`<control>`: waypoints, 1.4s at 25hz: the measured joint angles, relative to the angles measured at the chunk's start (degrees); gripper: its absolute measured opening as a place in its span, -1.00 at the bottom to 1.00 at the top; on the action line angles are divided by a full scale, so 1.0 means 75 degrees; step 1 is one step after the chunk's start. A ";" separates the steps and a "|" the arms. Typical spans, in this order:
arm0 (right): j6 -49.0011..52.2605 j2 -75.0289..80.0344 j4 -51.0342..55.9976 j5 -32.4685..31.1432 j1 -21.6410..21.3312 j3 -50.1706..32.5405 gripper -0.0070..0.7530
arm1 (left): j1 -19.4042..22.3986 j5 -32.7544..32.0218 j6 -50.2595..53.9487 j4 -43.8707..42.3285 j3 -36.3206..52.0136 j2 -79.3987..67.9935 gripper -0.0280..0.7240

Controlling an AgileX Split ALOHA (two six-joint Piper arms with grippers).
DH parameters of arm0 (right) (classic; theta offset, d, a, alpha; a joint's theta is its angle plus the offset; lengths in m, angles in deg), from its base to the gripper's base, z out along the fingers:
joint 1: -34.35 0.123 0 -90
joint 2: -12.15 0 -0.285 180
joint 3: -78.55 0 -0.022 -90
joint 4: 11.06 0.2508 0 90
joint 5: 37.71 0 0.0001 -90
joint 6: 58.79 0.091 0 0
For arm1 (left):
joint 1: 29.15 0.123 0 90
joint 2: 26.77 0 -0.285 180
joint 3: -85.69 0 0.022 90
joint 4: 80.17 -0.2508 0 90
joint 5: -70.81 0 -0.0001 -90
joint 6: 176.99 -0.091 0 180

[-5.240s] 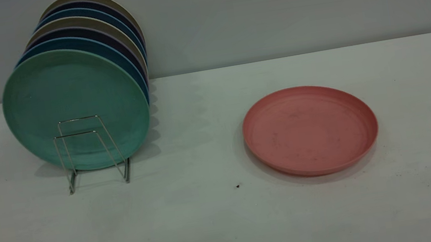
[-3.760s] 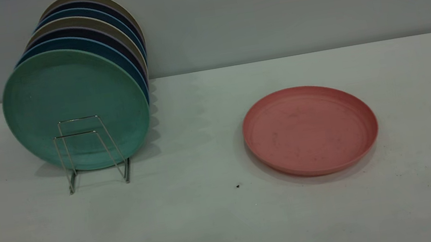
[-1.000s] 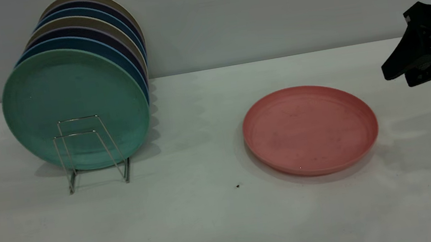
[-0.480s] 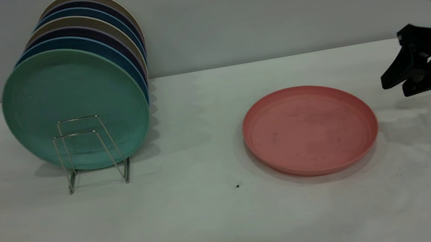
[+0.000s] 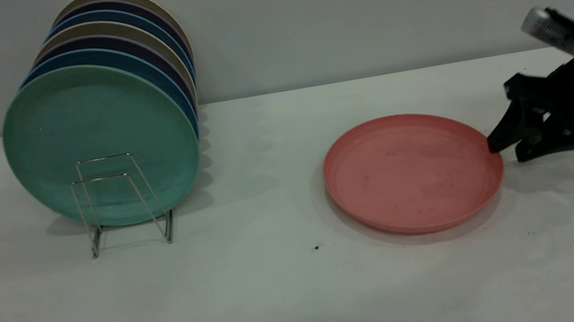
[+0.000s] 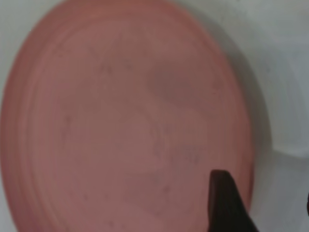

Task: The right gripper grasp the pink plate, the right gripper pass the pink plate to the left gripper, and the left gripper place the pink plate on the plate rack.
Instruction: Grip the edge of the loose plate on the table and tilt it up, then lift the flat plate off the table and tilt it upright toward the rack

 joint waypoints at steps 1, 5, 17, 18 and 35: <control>0.0000 0.0063 0.0034 0.0016 0.0026 0.0009 0.12 | 0.0000 0.0006 0.0000 0.0000 0.0000 0.0000 0.18; 0.0000 0.0265 0.0208 0.0016 0.0100 0.0045 0.12 | 0.0000 0.0006 -0.0009 0.0000 0.0000 0.0000 0.18; 0.0000 0.0369 0.0386 -0.0015 0.0415 0.0077 -0.71 | 0.0000 0.0006 -0.0009 0.0000 0.0000 0.0000 0.18; 0.0000 0.0369 0.0386 -0.0063 0.0407 0.0077 -0.82 | 0.0000 0.0006 -0.0009 0.0000 0.0000 0.0000 0.18; 0.0000 -0.0568 0.0368 -0.2677 0.0401 0.0080 -0.94 | 0.0000 0.0000 0.0013 0.0252 0.0000 0.0000 0.18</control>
